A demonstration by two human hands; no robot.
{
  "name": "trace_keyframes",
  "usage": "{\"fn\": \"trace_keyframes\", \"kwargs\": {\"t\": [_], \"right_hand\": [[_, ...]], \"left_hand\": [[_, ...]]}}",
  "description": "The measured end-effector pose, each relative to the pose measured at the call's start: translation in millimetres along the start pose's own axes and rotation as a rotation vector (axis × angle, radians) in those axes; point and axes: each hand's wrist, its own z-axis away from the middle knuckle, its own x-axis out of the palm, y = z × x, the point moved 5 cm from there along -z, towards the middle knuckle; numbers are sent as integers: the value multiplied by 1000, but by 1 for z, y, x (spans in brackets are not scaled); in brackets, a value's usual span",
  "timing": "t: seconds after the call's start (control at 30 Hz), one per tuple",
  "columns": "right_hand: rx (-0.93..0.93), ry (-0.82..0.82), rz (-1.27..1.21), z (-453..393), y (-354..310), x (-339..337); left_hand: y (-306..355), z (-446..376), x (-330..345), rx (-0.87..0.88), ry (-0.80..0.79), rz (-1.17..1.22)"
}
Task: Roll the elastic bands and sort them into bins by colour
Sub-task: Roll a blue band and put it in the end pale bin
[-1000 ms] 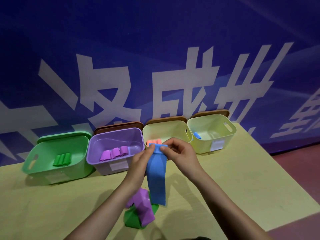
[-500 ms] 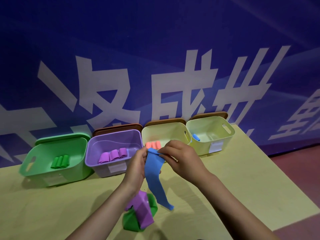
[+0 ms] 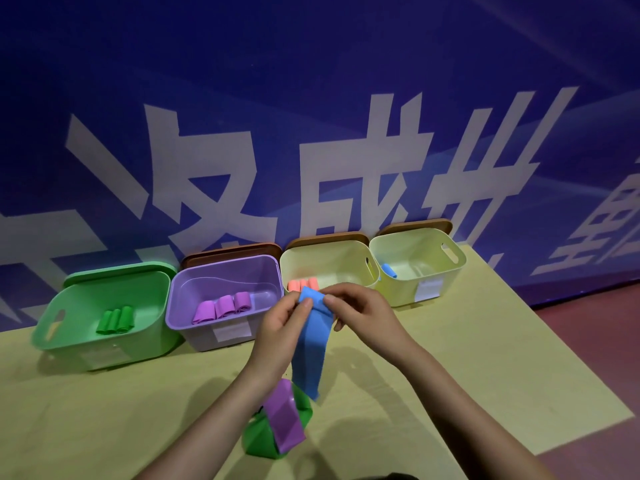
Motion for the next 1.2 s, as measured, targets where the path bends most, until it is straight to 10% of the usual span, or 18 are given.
{"fn": "trace_keyframes", "kwargs": {"t": [1.2], "right_hand": [[-8,20,-132,1,-8,3]], "left_hand": [[11,6,4,-89,18,39]]}}
